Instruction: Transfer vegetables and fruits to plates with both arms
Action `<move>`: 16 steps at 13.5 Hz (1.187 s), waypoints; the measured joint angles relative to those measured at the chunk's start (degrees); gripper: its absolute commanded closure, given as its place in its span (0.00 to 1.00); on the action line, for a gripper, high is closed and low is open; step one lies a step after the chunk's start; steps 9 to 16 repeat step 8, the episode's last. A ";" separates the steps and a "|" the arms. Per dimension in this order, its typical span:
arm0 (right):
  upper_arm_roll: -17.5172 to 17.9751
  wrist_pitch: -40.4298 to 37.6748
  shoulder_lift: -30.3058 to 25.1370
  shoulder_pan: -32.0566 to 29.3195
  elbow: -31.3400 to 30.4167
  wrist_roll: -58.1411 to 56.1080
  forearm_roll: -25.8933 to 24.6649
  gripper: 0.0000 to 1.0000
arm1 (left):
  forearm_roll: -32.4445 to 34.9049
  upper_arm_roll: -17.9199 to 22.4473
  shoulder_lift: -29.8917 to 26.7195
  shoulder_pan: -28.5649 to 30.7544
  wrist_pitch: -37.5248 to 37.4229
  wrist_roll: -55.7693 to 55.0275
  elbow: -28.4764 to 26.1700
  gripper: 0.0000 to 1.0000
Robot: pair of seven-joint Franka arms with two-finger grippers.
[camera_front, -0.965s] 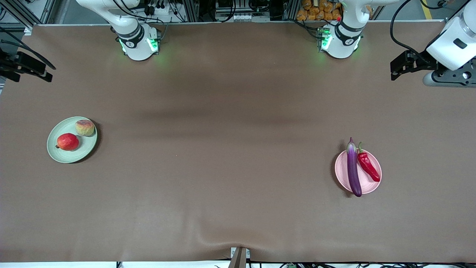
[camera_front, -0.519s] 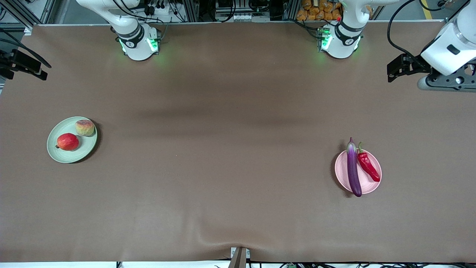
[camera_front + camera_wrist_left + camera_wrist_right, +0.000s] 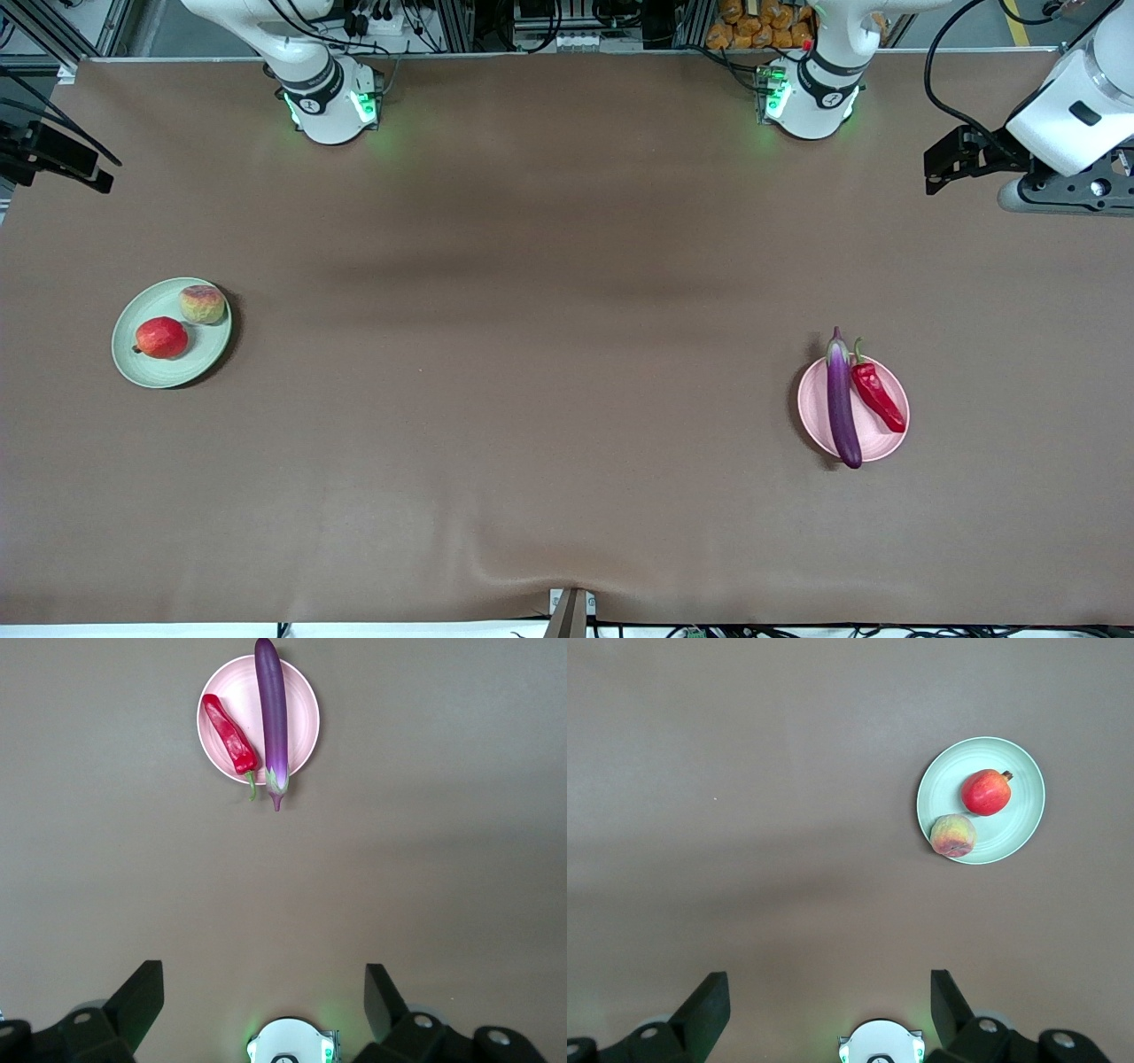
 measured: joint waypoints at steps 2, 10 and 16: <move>0.00 0.00 0.00 0.00 0.00 0.00 -0.08 0.00 | -0.31 0.03 -0.04 0.02 -0.11 0.00 0.38 0.00; 0.00 -0.01 0.00 -0.14 0.00 -1.96 -0.08 0.00 | -1.90 0.52 -0.12 0.37 -1.23 0.00 1.20 0.00; 0.00 -0.01 0.00 -0.14 0.00 -1.96 -0.08 0.00 | -1.90 0.52 -0.12 0.37 -1.23 0.00 1.20 0.00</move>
